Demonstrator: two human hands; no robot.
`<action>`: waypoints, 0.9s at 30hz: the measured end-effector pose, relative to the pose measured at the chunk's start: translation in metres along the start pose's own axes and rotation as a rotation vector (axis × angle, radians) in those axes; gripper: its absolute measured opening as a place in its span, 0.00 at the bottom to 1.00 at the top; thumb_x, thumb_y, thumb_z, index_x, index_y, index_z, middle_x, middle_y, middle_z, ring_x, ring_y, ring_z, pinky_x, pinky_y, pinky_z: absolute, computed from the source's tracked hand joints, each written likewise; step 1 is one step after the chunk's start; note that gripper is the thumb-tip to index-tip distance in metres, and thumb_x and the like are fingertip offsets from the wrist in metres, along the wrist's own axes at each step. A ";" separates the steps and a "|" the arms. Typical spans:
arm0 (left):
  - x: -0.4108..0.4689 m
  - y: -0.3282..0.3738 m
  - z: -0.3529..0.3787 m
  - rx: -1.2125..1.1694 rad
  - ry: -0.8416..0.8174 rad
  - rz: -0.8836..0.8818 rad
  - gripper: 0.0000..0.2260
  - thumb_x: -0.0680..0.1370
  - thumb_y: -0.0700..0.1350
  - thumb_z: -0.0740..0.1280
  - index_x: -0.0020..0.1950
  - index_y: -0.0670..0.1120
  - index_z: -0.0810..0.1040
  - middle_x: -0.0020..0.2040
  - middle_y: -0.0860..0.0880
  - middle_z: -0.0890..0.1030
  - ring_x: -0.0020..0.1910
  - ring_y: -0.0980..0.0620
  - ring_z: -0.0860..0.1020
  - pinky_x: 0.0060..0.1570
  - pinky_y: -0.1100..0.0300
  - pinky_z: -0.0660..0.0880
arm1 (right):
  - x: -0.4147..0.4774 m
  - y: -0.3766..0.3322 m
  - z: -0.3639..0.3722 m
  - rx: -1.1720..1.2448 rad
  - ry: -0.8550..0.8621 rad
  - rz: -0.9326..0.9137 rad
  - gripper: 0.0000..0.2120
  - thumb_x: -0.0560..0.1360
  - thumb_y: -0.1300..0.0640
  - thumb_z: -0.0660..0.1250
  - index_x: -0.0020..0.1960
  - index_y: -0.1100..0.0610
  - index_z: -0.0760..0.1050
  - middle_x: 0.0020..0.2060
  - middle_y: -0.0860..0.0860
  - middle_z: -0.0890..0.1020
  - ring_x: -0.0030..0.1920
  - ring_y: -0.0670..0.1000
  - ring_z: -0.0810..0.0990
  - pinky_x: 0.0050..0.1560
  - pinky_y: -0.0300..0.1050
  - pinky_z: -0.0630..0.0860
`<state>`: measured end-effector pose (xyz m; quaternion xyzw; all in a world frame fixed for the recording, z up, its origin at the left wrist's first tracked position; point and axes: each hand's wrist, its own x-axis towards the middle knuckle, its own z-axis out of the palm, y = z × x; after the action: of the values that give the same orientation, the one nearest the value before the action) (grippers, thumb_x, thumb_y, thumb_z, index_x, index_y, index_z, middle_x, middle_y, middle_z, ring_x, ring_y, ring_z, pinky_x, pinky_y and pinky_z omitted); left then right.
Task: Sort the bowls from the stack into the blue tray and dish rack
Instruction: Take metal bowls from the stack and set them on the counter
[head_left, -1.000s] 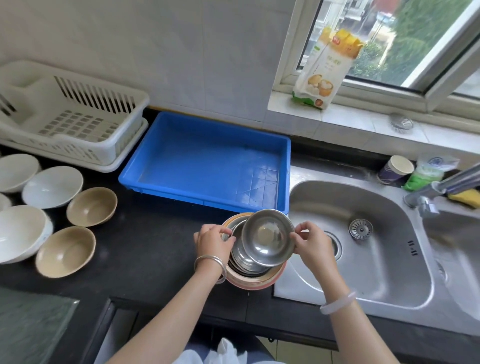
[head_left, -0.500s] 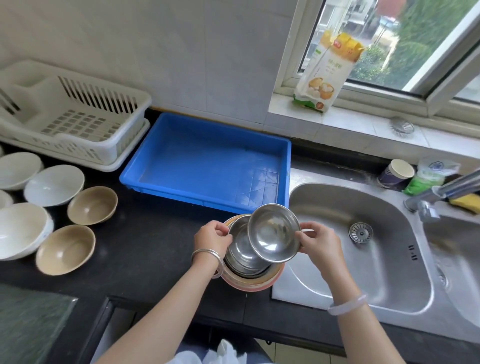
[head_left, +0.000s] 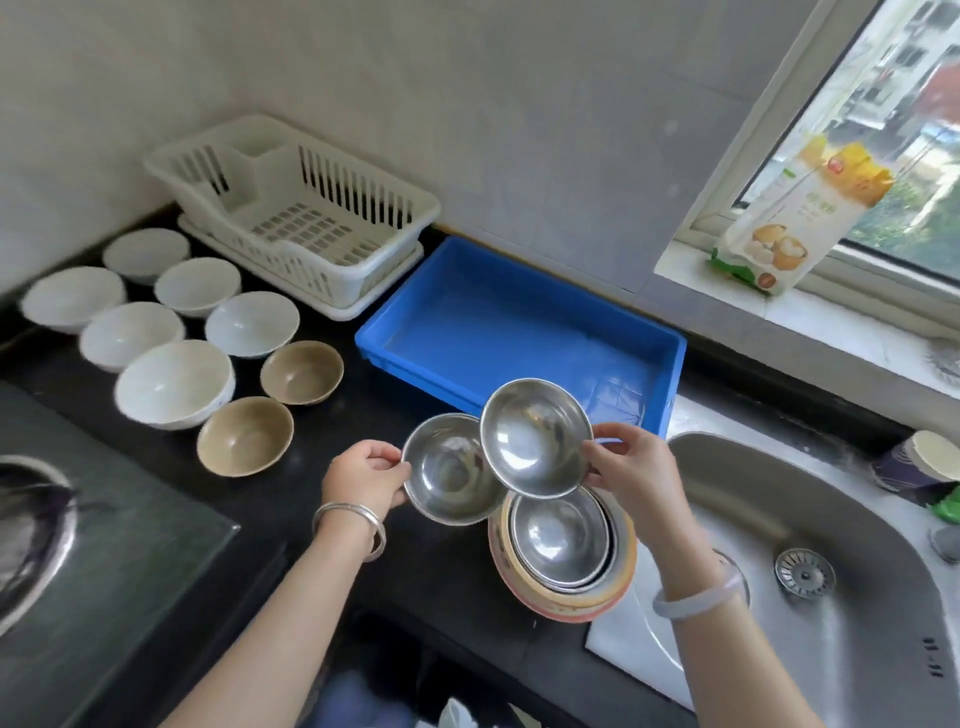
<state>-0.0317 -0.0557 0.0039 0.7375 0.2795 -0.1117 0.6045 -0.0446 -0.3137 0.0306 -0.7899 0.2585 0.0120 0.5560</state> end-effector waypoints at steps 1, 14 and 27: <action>0.003 -0.004 -0.010 -0.024 0.029 -0.019 0.07 0.71 0.35 0.69 0.41 0.47 0.77 0.41 0.47 0.82 0.41 0.51 0.82 0.37 0.60 0.79 | 0.005 -0.003 0.012 -0.024 -0.033 -0.009 0.04 0.70 0.60 0.70 0.42 0.51 0.80 0.30 0.48 0.84 0.31 0.48 0.84 0.35 0.42 0.81; 0.047 -0.064 -0.089 -0.156 0.269 -0.185 0.08 0.71 0.34 0.69 0.37 0.45 0.76 0.40 0.44 0.81 0.38 0.48 0.80 0.35 0.59 0.78 | 0.056 -0.022 0.164 -0.101 -0.281 0.025 0.05 0.71 0.65 0.67 0.40 0.57 0.78 0.38 0.55 0.81 0.29 0.47 0.82 0.28 0.35 0.78; 0.065 -0.076 -0.106 -0.140 0.290 -0.260 0.08 0.71 0.33 0.68 0.37 0.45 0.75 0.40 0.44 0.79 0.37 0.47 0.79 0.35 0.58 0.80 | 0.073 -0.017 0.224 -0.167 -0.323 0.132 0.03 0.76 0.63 0.67 0.48 0.58 0.75 0.45 0.55 0.79 0.40 0.50 0.81 0.25 0.32 0.76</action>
<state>-0.0382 0.0719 -0.0665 0.6597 0.4637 -0.0615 0.5882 0.0857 -0.1402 -0.0627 -0.8023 0.2150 0.1964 0.5210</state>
